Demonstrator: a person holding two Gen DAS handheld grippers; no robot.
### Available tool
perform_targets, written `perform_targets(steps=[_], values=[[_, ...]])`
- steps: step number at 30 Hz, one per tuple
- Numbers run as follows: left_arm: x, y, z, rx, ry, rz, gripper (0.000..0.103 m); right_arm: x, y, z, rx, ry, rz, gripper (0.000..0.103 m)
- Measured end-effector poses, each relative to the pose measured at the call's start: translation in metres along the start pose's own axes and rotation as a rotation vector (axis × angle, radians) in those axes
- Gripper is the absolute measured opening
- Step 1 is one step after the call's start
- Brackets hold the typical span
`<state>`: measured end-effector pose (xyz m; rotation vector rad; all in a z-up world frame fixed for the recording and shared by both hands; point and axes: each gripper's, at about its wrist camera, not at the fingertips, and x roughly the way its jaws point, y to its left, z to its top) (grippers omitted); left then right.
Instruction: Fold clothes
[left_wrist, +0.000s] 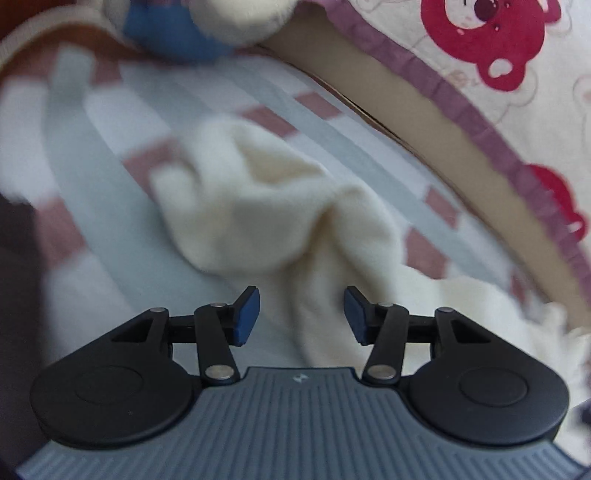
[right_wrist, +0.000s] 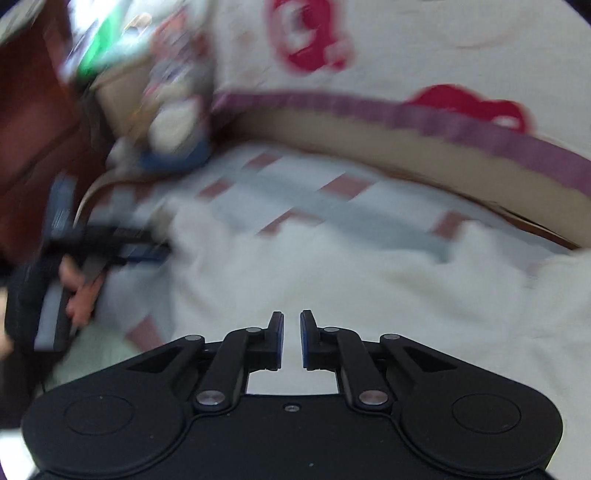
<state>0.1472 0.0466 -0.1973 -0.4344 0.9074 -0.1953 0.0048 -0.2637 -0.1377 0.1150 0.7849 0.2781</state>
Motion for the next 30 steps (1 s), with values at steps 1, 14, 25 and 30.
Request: perform_targets(steps=[1, 14, 25, 30], values=[[0.003, 0.000, -0.003, -0.015, 0.001, -0.038, 0.050, 0.005, 0.014, -0.003, -0.056, 0.022, 0.008, 0.011], [-0.038, -0.036, 0.006, 0.151, -0.224, -0.124, 0.006, -0.021, -0.010, -0.065, -0.005, 0.157, -0.037, 0.020], [-0.091, -0.023, -0.058, 0.183, -0.165, 0.074, 0.005, -0.007, -0.059, -0.003, -0.056, 0.118, -0.106, 0.029], [-0.087, -0.023, -0.060, 0.235, -0.143, 0.078, 0.005, 0.030, -0.116, 0.051, 0.045, 0.111, -0.231, 0.060]])
